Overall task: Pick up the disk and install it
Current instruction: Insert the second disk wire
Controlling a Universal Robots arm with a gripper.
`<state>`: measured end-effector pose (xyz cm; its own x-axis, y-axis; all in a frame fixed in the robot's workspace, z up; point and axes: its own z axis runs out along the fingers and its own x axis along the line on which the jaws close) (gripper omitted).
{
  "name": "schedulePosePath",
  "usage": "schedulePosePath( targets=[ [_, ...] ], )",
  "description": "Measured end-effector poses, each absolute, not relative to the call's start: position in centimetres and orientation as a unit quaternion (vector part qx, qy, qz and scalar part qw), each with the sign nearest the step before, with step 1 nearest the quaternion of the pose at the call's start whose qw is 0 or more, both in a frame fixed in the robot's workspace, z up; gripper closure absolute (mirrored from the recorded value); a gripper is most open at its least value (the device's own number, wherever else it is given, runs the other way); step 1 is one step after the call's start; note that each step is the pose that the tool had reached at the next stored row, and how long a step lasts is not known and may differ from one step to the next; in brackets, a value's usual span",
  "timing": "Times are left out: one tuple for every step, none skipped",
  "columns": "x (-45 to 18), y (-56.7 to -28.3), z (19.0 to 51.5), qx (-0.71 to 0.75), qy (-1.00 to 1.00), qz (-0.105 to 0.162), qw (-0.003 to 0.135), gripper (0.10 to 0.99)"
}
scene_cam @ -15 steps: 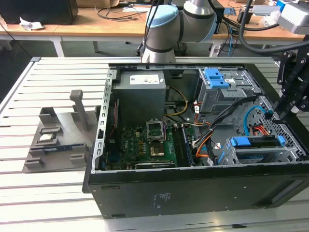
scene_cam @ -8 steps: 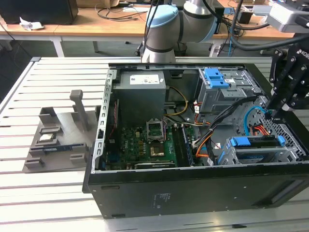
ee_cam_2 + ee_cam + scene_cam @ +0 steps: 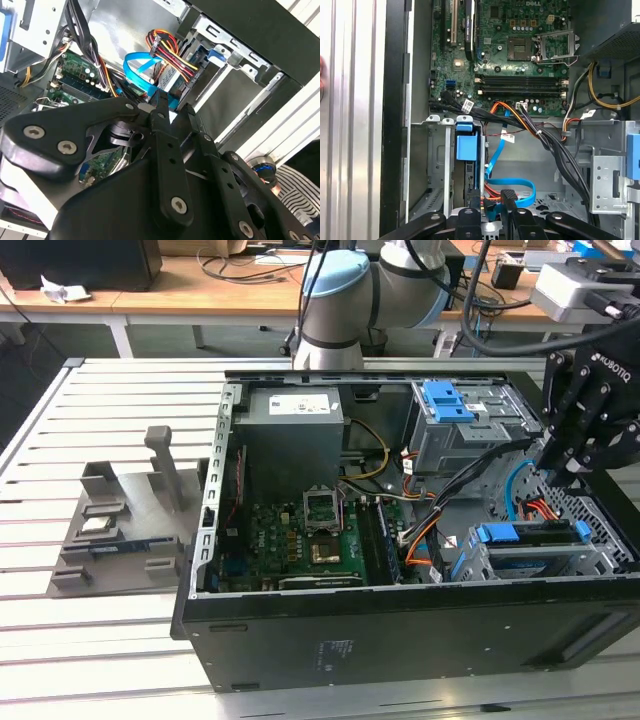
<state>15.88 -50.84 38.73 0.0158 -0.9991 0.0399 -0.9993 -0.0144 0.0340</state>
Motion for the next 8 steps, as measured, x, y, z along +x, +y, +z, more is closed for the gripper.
schedulePosePath(
  targets=[
    [15.88,-50.84,38.7,0.712,-0.701,0.002,0.026,0.784],
    [15.88,-50.84,38.68,0.712,-0.701,0.002,0.026,0.784],
    [15.88,-50.84,38.67,0.712,-0.701,0.002,0.026,0.784],
    [15.88,-50.84,38.67,0.712,-0.701,0.002,0.026,0.784],
    [15.88,-50.84,38.67,0.712,-0.701,0.002,0.026,0.784],
    [15.88,-50.84,38.67,0.712,-0.701,0.002,0.026,0.784],
    [15.88,-50.84,38.67,0.712,-0.701,0.002,0.026,0.796],
    [15.88,-50.84,38.67,0.712,-0.701,0.002,0.026,0.796]
  ],
)
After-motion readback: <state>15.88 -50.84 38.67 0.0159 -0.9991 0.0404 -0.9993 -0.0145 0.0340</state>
